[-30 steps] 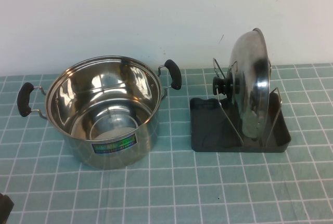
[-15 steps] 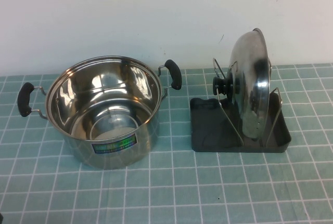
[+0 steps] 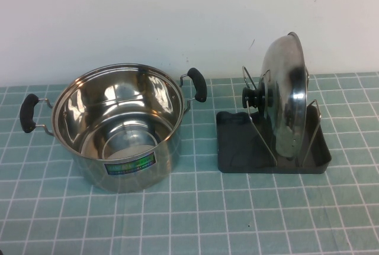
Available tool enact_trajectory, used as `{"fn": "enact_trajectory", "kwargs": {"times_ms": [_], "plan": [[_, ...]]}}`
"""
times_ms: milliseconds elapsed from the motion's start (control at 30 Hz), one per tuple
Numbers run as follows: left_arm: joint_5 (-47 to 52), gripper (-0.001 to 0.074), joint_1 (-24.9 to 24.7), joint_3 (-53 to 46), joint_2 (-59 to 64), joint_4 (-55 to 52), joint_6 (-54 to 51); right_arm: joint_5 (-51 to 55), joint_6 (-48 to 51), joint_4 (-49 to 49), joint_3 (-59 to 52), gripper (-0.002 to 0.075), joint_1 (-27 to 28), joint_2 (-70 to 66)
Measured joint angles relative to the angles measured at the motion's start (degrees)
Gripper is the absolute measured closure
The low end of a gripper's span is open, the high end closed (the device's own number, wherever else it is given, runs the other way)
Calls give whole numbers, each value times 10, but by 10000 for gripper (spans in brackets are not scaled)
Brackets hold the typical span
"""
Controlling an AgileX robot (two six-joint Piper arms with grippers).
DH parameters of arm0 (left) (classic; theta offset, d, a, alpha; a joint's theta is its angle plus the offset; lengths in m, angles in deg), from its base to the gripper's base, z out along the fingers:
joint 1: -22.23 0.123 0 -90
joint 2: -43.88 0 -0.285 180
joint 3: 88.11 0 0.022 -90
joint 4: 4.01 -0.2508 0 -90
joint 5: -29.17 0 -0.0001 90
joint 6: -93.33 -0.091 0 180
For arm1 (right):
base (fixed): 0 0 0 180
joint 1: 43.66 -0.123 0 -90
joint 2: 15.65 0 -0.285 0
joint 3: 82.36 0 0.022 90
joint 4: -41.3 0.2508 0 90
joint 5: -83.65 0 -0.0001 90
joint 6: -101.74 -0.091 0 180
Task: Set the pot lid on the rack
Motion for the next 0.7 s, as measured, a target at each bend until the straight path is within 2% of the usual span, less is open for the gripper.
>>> {"fn": "enact_trajectory", "kwargs": {"times_ms": [700], "plan": [[0,736,0,0,0,1,-27,0,0,0,0,726,0,0]]}}
